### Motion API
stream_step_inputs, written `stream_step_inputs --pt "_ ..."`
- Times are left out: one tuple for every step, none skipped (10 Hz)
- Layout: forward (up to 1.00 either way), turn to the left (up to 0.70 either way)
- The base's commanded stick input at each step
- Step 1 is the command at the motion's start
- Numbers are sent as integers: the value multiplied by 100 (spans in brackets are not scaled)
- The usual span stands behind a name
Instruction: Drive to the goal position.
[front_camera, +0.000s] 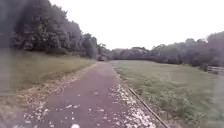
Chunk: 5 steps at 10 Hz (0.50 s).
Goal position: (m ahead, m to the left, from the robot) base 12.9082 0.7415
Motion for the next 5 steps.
stream_step_inputs --pt "70 0" --pt "70 0" --pt "70 0" --pt "70 0" --pt "70 0"
